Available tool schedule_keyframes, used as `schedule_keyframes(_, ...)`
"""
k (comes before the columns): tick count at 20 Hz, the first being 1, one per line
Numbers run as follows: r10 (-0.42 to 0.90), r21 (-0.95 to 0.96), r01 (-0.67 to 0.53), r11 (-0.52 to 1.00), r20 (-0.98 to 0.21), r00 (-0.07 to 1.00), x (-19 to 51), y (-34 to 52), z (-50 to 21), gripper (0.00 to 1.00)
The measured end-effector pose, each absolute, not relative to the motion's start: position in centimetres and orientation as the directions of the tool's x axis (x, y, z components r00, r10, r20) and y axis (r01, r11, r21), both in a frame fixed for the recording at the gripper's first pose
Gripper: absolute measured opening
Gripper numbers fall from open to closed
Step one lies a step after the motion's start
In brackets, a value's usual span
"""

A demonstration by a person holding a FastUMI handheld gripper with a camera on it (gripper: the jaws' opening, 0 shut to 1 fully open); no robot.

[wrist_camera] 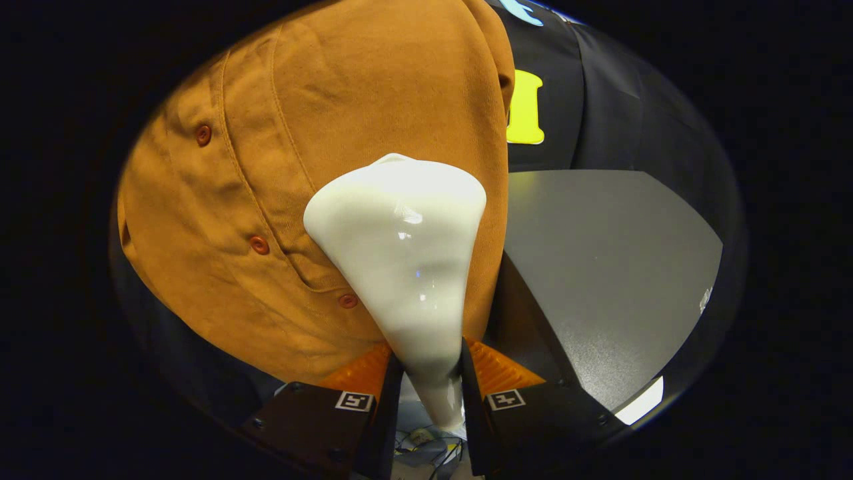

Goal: Iron the clothes twice with a garment steamer, once on the left side and once on the right side.

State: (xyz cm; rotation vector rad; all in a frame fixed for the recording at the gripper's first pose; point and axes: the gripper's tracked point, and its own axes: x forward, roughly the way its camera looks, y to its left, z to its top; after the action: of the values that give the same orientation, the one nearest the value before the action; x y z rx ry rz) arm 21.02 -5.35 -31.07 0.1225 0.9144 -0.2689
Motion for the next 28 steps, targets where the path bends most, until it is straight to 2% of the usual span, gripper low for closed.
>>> schedule_keyframes(7, -0.165, 0.004, 0.306, 0.952, -0.834, 0.526, 19.7, -6.1, -33.0, 0.47)
schedule_keyframes(13, -0.171, 0.010, 0.311, 0.950, -0.818, 0.548, 18.5, -6.1, -31.9, 0.47)
schedule_keyframes(20, -0.208, 0.011, 0.308, 0.951, -0.715, 0.668, 18.9, -6.2, -25.1, 0.47)
schedule_keyframes(28, -0.201, 0.003, 0.235, 0.972, -0.513, 0.835, 20.3, -2.9, -15.8, 0.47)
